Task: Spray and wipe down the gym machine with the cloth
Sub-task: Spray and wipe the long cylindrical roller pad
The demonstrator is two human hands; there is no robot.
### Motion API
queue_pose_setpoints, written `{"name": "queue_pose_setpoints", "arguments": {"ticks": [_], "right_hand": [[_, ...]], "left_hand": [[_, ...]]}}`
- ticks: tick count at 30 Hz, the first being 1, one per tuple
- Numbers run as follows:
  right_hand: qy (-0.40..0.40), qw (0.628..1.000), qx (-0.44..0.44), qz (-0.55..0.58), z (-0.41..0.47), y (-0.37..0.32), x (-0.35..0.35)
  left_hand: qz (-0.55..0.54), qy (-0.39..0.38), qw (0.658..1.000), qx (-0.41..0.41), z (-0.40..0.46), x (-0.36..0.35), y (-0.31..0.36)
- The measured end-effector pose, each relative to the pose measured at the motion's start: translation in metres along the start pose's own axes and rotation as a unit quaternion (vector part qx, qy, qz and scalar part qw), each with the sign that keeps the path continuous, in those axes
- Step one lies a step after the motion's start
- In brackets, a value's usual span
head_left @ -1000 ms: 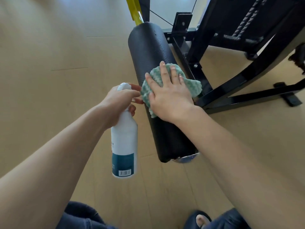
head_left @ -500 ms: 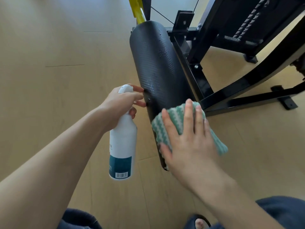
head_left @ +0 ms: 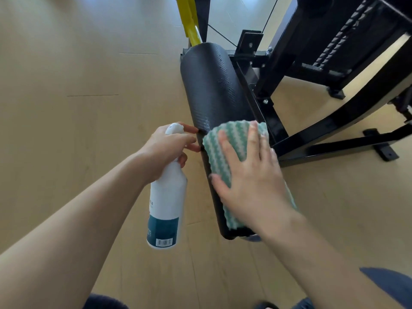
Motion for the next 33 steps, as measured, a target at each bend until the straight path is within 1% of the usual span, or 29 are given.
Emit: {"name": "queue_pose_setpoints", "arguments": {"ticks": [3, 7, 9, 11, 13, 19, 22, 24, 26, 29, 33], "right_hand": [[-0.004, 1.000, -0.015, -0.001, -0.046, 0.005, -0.023], [0.022, 1.000, -0.016, -0.016, -0.035, 0.004, -0.024], [0.025, 0.999, -0.001, -0.031, -0.013, 0.000, -0.012], [-0.002, 0.999, 0.007, -0.037, 0.018, -0.001, 0.003], [-0.003, 0.999, 0.009, -0.048, 0.057, -0.004, 0.022], [0.000, 0.995, -0.041, -0.096, 0.168, -0.029, 0.062], [-0.002, 0.997, -0.039, -0.074, 0.190, -0.035, 0.072], [-0.004, 0.999, -0.029, -0.045, 0.186, -0.032, 0.072], [-0.015, 0.999, -0.029, -0.023, 0.163, -0.026, 0.066], [-0.035, 0.999, -0.017, -0.009, 0.105, -0.016, 0.044], [-0.020, 1.000, 0.001, -0.024, 0.028, -0.008, 0.013]], "left_hand": [[0.003, -0.006, 1.000, 0.004, 0.003, 0.002, -0.001], [-0.005, -0.009, 1.000, 0.005, 0.010, 0.005, -0.002], [-0.007, -0.011, 1.000, 0.009, 0.013, 0.008, -0.002], [-0.012, -0.010, 1.000, 0.009, 0.016, 0.013, -0.002], [-0.020, 0.000, 1.000, 0.005, 0.019, 0.019, 0.000], [-0.017, 0.038, 0.999, 0.000, 0.022, 0.031, 0.003], [-0.024, 0.064, 0.998, -0.015, 0.014, 0.034, 0.008], [-0.028, 0.065, 0.997, -0.026, 0.010, 0.032, 0.012], [-0.020, 0.064, 0.997, -0.030, 0.006, 0.030, 0.014], [-0.014, 0.054, 0.998, -0.028, 0.004, 0.025, 0.012], [-0.008, 0.050, 0.998, -0.022, 0.013, 0.021, 0.011]]}}
Point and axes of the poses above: each hand's wrist, its own z-axis towards the middle knuckle, its own x-axis out of the back of the hand, y = z × x, the point moved 5 cm from there along z, towards the middle knuckle, and after that the axes turned 15 degrees about -y, right-handed, at the moved point
